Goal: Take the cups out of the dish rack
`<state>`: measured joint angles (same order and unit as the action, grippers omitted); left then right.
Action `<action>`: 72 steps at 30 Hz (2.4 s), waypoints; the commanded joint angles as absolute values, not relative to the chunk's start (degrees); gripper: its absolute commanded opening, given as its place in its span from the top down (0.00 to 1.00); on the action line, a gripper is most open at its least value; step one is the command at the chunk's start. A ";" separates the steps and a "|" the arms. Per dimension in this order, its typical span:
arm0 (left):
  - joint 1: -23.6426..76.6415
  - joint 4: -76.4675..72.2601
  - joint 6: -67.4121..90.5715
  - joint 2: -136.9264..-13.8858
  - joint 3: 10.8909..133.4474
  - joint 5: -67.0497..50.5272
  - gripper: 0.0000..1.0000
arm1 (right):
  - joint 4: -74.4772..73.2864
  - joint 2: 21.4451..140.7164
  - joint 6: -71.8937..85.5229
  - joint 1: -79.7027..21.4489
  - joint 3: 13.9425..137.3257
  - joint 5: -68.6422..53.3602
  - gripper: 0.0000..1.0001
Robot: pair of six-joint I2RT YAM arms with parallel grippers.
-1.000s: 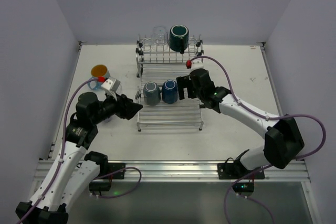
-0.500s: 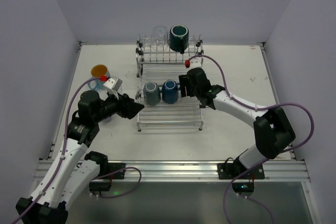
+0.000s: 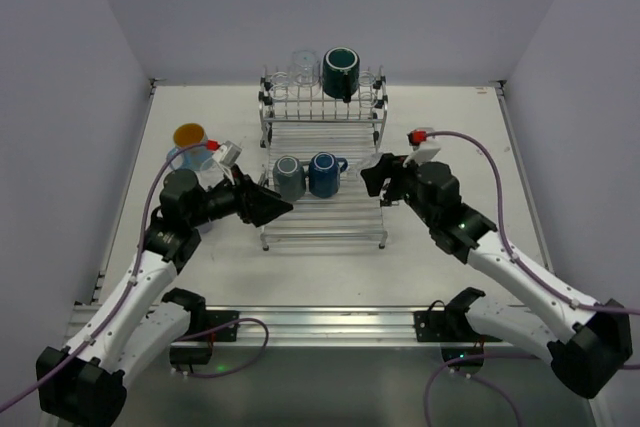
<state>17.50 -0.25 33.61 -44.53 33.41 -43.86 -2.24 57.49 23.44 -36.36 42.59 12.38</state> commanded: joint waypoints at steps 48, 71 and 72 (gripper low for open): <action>20.75 50.98 18.64 -68.45 77.95 15.65 1.00 | 1.15 28.65 39.99 -41.40 26.72 -2.11 0.01; 13.89 53.17 14.59 -92.90 86.66 13.18 1.00 | -1.06 27.33 38.32 -41.40 25.14 -3.08 0.01; 13.80 53.26 14.42 -93.25 86.66 13.10 1.00 | -1.05 27.33 38.32 -41.40 25.05 -3.08 0.01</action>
